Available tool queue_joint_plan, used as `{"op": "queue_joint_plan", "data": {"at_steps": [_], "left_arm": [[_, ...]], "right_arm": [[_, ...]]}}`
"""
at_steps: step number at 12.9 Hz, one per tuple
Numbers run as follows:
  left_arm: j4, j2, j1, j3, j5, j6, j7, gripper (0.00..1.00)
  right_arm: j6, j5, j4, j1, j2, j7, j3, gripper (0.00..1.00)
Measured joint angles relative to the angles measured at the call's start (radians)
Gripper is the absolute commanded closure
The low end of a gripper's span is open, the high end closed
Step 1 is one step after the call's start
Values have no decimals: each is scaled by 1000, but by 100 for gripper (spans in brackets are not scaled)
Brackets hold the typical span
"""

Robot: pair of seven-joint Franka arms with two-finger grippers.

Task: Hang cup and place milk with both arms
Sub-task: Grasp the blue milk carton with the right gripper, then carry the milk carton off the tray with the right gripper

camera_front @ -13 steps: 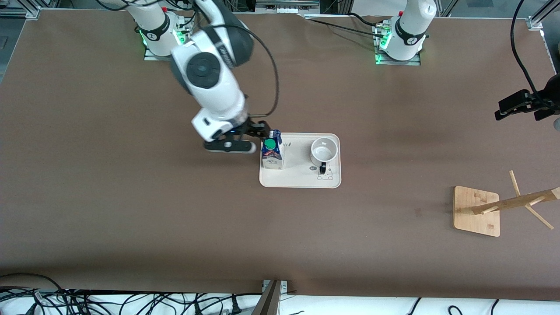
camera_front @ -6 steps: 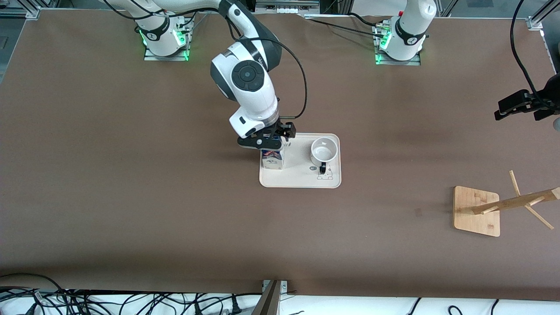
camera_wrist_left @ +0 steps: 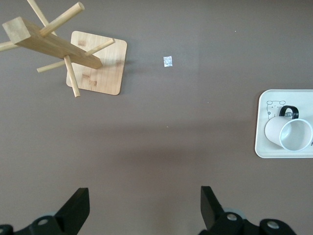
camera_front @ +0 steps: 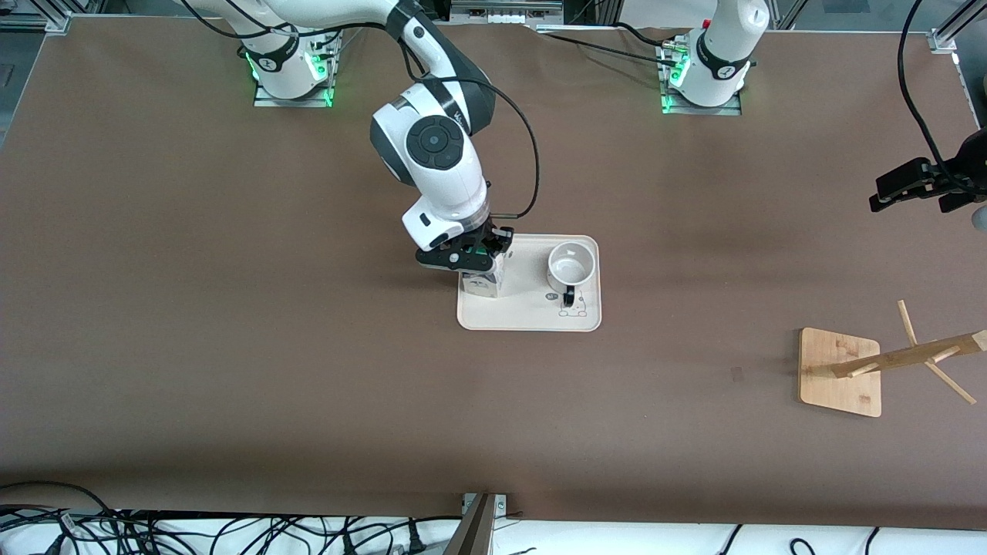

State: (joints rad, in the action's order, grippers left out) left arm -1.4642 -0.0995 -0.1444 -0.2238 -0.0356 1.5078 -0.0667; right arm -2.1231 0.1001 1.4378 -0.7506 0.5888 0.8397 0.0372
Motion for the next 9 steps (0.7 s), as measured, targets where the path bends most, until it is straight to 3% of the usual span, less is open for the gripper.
{"op": "queue_joint_plan", "data": {"at_steps": [4, 7, 9], "left_arm": [[2, 0, -2, 21, 1, 4, 2, 0], [2, 0, -1, 22, 2, 4, 2, 0], [0, -15, -1, 24, 1, 3, 18, 0]], "right_arm": [[164, 0, -33, 62, -72, -114, 14, 63], [336, 5, -36, 189, -160, -380, 27, 62], [404, 18, -2, 266, -203, -583, 74, 62]]}}
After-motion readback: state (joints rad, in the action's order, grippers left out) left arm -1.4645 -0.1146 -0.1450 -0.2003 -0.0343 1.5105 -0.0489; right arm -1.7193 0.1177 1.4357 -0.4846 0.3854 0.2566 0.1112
